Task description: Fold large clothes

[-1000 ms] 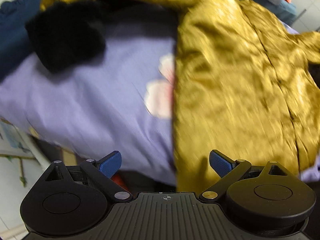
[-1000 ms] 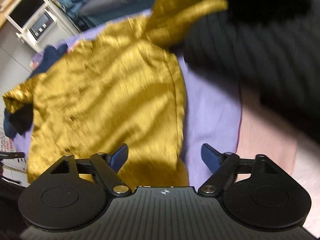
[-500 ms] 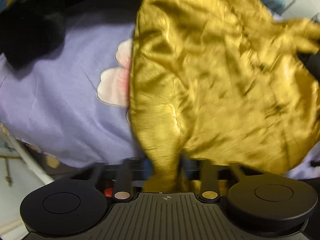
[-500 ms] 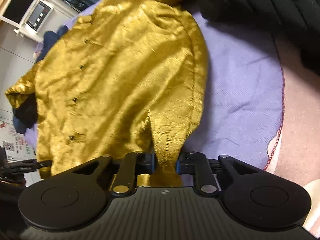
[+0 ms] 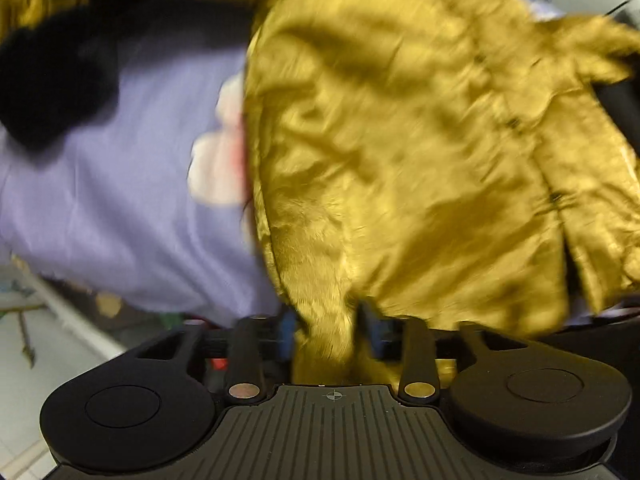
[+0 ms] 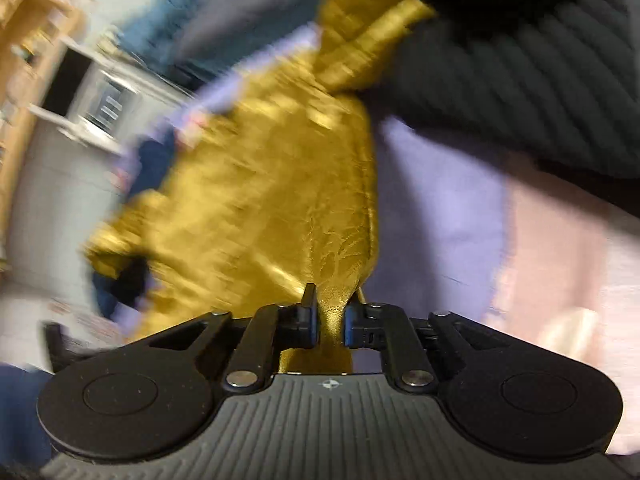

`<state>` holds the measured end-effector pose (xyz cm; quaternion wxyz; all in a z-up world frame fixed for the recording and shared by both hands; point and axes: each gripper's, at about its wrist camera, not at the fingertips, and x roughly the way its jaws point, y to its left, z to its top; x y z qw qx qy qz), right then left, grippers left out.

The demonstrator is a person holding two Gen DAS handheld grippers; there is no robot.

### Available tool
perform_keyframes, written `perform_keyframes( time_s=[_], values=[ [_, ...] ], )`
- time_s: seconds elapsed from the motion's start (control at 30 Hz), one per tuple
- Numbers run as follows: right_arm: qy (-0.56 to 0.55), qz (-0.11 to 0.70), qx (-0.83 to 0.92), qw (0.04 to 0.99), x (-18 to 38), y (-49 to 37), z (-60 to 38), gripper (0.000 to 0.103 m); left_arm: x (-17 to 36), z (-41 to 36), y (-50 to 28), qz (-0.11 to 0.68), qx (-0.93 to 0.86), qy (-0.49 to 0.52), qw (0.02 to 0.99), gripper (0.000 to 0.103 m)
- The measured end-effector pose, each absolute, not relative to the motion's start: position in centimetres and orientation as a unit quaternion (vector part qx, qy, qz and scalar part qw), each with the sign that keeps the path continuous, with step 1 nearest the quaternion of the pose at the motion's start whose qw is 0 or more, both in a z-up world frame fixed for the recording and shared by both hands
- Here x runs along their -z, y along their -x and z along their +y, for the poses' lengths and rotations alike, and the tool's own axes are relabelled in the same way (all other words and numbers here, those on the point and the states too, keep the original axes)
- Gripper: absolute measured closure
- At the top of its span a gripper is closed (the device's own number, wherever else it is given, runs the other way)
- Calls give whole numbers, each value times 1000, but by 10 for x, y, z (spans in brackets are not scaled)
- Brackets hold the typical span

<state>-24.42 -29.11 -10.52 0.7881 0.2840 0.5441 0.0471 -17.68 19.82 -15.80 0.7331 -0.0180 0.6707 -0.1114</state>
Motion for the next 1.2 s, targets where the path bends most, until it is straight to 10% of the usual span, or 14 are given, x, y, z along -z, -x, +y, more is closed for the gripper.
perform_keyframes(
  time_s=[0.1, 0.53, 1.2],
  values=[
    [-222, 581, 24, 783, 141, 240, -284, 52, 174, 198, 177, 671, 86, -8, 736, 0],
    [-25, 523, 1, 852, 121, 206, -224, 19, 110, 199, 154, 531, 72, -31, 844, 0],
    [91, 615, -84, 779, 233, 154, -118, 0, 201, 124, 127, 575, 126, -119, 799, 0]
  ],
)
